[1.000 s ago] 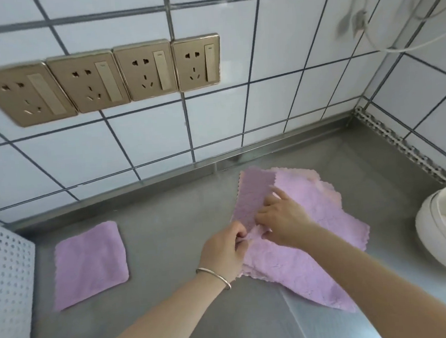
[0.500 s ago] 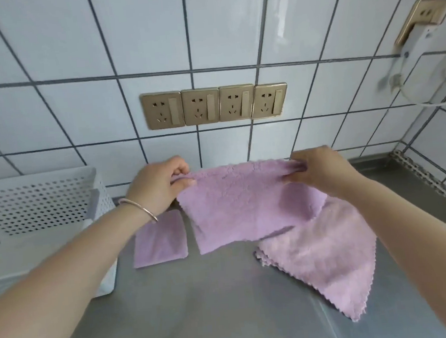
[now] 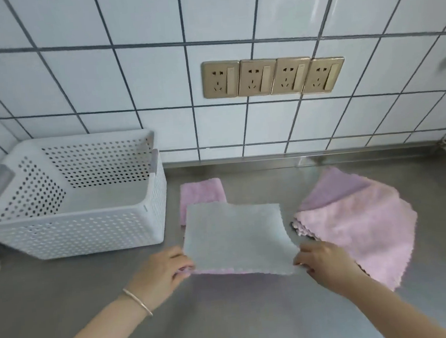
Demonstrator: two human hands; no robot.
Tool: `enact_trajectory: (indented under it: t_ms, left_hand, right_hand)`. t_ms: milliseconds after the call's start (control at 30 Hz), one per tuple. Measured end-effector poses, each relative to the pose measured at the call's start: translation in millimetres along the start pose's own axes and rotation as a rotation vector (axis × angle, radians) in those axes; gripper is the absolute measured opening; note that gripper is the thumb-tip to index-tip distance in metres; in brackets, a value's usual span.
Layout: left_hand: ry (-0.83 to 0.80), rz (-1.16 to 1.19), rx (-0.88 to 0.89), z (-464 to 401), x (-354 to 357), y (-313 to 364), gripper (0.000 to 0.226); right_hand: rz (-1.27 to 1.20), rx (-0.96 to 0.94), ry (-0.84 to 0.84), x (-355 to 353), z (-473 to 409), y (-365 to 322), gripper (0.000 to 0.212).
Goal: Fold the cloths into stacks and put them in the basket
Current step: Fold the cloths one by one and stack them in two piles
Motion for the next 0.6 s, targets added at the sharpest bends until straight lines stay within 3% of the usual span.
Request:
enact_trajectory:
  t_ms: [133,233,400,500,600]
  left_hand:
    - [-0.201,0.009,-0.037,38,47,-17,0.029]
    - [-0.357,-0.001,-0.07,51,54,-18,0.008]
    - [-0.776,-0.12,-0.164,52,54,-8,0.04]
    - [-0.855,-0.049,-0.23,45,48,-6,0.045]
    - [-0.783,0.043,-0.328,32,43,-11,0.044]
  right_hand:
    - [-0.052,0.104,-0.165,42,25,-31,0.032]
    - [-0.002,0.132,-0.39,64,41,-39,0.03]
    - [-0.159,0.302,-0.681,71,52,-37,0.025]
    - [-0.257,0.386,-0.782,66,48,-29,0.033]
    - [-0.441,0.521,-0.708,56,40,-21,0.026]
Point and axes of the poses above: each hand's wrist, its own z-axis away from the middle knuckle, its own x-axis out of the palm, y = z × x, the point moved 1 cm from there along -z, towards the middle knuckle
